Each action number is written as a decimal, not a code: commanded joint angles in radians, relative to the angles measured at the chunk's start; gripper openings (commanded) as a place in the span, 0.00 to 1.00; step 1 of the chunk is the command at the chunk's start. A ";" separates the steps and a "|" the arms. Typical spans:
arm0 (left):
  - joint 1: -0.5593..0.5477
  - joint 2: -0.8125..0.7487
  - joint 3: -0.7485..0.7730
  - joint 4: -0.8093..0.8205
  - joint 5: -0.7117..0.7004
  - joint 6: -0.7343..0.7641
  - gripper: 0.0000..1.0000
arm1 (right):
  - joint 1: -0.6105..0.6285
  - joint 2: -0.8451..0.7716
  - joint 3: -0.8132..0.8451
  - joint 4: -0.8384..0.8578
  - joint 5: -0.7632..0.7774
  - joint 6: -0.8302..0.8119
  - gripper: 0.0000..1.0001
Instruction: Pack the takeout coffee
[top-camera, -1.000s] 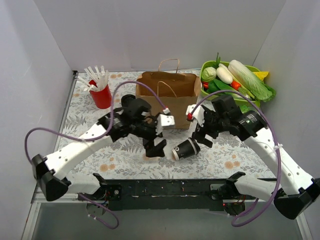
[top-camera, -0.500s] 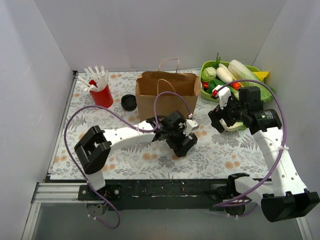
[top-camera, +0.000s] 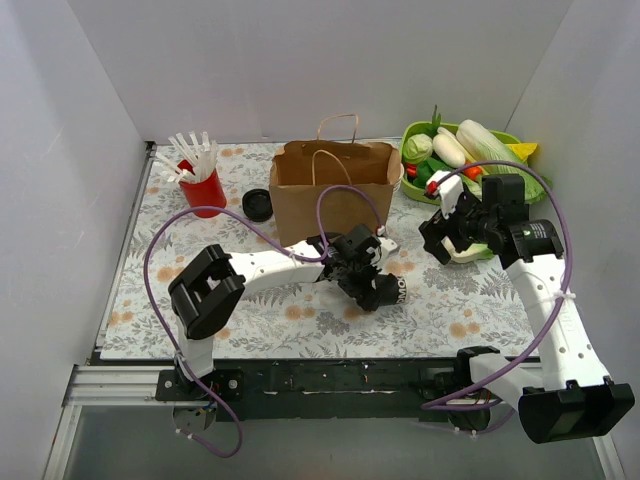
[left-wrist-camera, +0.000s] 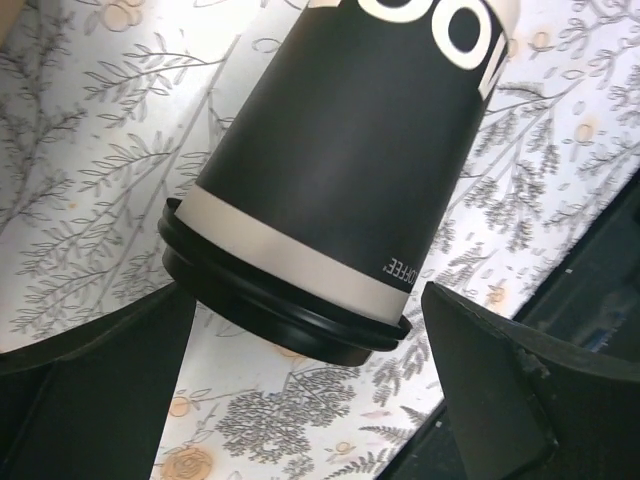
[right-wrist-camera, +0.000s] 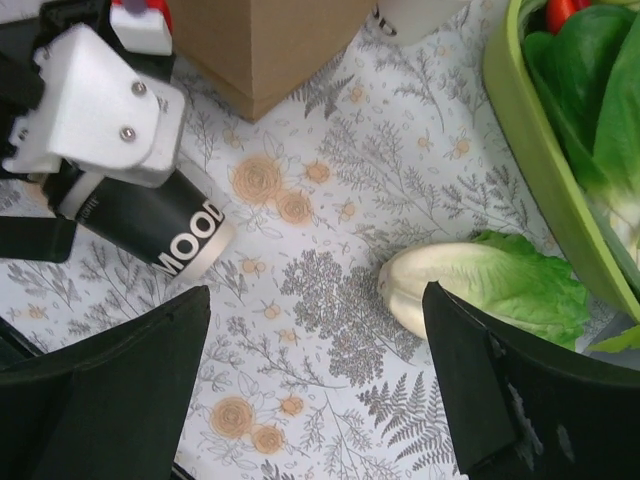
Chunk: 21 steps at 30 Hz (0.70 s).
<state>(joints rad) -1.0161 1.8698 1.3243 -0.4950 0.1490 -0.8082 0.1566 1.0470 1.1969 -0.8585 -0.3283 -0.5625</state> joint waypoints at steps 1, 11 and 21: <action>0.001 -0.050 0.015 0.003 0.070 -0.062 0.98 | -0.020 0.004 -0.122 -0.023 0.002 -0.210 0.92; 0.063 -0.118 -0.053 0.009 -0.055 -0.025 0.98 | -0.014 0.125 -0.315 0.054 -0.120 -0.487 0.65; 0.079 -0.158 -0.057 -0.013 -0.017 -0.028 0.98 | 0.184 0.173 -0.464 0.222 -0.071 -0.588 0.47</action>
<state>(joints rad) -0.9329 1.7931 1.2716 -0.4934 0.1188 -0.8402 0.2588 1.2057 0.7906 -0.7002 -0.3981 -1.0634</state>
